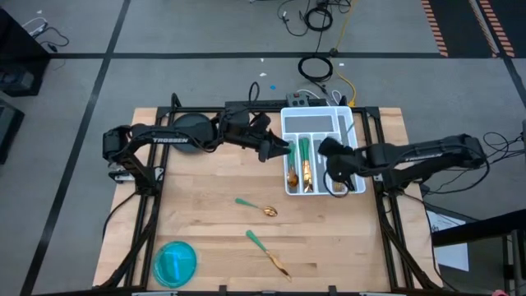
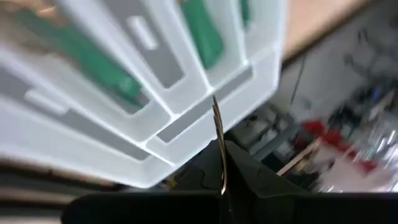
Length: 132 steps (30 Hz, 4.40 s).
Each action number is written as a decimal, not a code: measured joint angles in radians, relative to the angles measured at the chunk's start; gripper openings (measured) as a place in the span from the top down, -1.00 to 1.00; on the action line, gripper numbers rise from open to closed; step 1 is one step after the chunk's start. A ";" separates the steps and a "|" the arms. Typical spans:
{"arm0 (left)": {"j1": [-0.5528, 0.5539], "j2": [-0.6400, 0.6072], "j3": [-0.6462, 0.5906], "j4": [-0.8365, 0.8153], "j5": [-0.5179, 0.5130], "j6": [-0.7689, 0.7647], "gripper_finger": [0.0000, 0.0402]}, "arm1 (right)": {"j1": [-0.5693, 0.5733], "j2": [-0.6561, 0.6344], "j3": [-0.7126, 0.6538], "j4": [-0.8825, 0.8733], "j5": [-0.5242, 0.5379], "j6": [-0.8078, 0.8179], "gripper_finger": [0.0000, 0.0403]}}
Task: Sort silverware
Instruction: Put the green fork on the silverware tray with the other green forks
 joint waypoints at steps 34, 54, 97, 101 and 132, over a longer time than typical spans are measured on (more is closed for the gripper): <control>0.028 -0.157 0.000 -0.662 -0.004 0.466 -0.40 | 0.333 0.164 -0.021 -0.241 -0.186 -0.134 1.00; 0.032 -0.156 -0.038 -0.662 -0.048 0.585 -0.40 | 0.241 0.190 -0.186 -0.072 -0.138 -0.158 1.00; -0.258 -0.154 -0.575 0.170 -0.517 0.151 -0.40 | 0.230 0.111 -0.301 0.123 -0.200 -0.349 1.00; -0.267 -0.154 -0.575 0.174 -0.554 0.150 -0.40 | 0.231 0.096 -0.339 0.143 -0.188 -0.381 1.00; -0.266 -0.154 -0.575 0.175 -0.641 0.143 -0.40 | 0.202 0.083 -0.348 0.239 -0.261 0.023 0.48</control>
